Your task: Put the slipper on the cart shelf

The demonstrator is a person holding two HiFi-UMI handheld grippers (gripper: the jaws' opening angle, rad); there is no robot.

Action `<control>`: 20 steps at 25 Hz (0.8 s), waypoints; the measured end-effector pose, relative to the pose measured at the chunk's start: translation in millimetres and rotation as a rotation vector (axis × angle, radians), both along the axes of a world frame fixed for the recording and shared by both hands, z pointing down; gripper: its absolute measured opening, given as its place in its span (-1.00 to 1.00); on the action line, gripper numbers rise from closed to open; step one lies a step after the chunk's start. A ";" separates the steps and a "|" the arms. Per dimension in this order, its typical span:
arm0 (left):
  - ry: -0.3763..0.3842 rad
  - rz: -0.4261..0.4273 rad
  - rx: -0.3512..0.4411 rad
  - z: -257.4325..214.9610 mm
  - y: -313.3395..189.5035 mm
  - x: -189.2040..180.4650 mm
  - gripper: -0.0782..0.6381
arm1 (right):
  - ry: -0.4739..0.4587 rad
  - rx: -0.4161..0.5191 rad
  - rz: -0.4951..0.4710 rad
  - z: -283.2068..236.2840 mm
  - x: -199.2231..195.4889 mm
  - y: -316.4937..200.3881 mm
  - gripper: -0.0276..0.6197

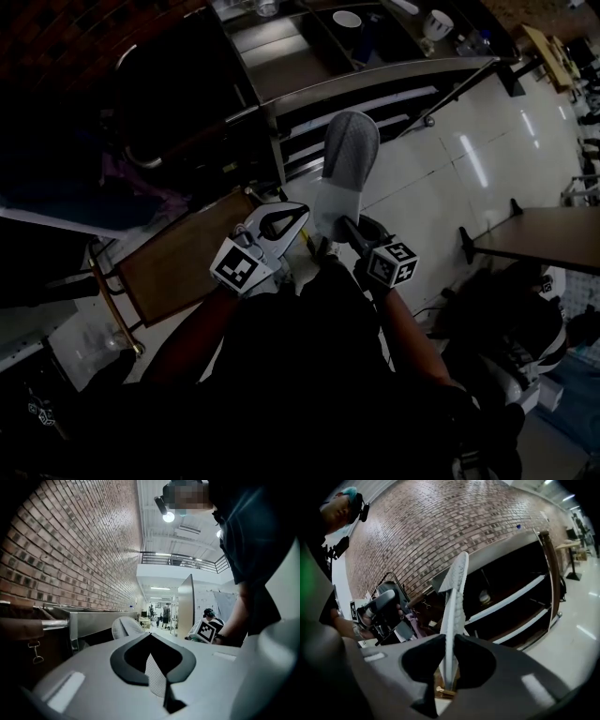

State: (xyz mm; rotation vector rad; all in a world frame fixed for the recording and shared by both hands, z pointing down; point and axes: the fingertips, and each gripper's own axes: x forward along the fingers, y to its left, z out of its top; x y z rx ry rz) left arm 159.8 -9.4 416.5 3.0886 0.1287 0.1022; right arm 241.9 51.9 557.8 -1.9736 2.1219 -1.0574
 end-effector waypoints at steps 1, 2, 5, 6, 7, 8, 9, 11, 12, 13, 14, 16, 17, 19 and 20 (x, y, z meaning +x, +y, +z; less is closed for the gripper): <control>-0.006 -0.001 0.007 4.5 -1.7 4.3 -0.77 | -0.022 -0.014 -0.007 7.2 3.2 -2.4 -0.71; -0.015 -0.005 0.008 9.2 -2.4 7.9 -0.77 | -0.035 -0.031 -0.018 16.1 6.1 -3.0 -0.71; -0.034 -0.044 -0.017 17.2 -10.3 23.0 -0.77 | -0.064 -0.077 -0.063 40.3 20.0 -10.9 -0.71; -0.033 -0.060 -0.023 17.3 -14.9 30.4 -0.77 | -0.073 -0.087 -0.082 45.7 26.1 -16.5 -0.72; -0.030 -0.073 -0.029 17.6 -18.9 38.1 -0.77 | -0.082 -0.095 -0.103 50.6 31.8 -22.4 -0.71; -0.032 -0.084 -0.035 19.3 -22.0 45.9 -0.77 | -0.093 -0.101 -0.125 55.6 37.0 -28.3 -0.71; -0.039 -0.094 -0.041 22.7 -24.5 53.6 -0.77 | -0.104 -0.107 -0.146 61.1 42.4 -34.3 -0.72; -0.057 -0.115 -0.045 31.6 -29.2 69.4 -0.77 | -0.130 -0.124 -0.179 72.1 55.1 -47.4 -0.71; -0.063 -0.126 -0.041 35.6 -31.8 77.0 -0.77 | -0.146 -0.131 -0.191 76.5 61.5 -54.9 -0.71; -0.066 -0.139 -0.035 38.7 -34.9 84.1 -0.77 | -0.159 -0.137 -0.204 80.4 67.2 -63.3 -0.71; -0.067 -0.152 -0.032 41.2 -38.5 90.4 -0.77 | -0.170 -0.143 -0.220 84.2 72.1 -72.3 -0.71; -0.067 -0.178 -0.031 45.0 -46.3 101.6 -0.77 | -0.192 -0.150 -0.252 91.4 80.1 -92.3 -0.71; -0.068 -0.191 -0.031 46.7 -50.6 106.7 -0.77 | -0.202 -0.151 -0.268 94.3 84.1 -103.7 -0.71; -0.071 -0.216 -0.024 49.0 -59.5 116.4 -0.77 | -0.201 -0.158 -0.301 99.7 92.8 -126.7 -0.71; -0.073 -0.227 -0.015 49.3 -63.4 120.6 -0.77 | -0.199 -0.159 -0.316 101.3 96.6 -137.4 -0.71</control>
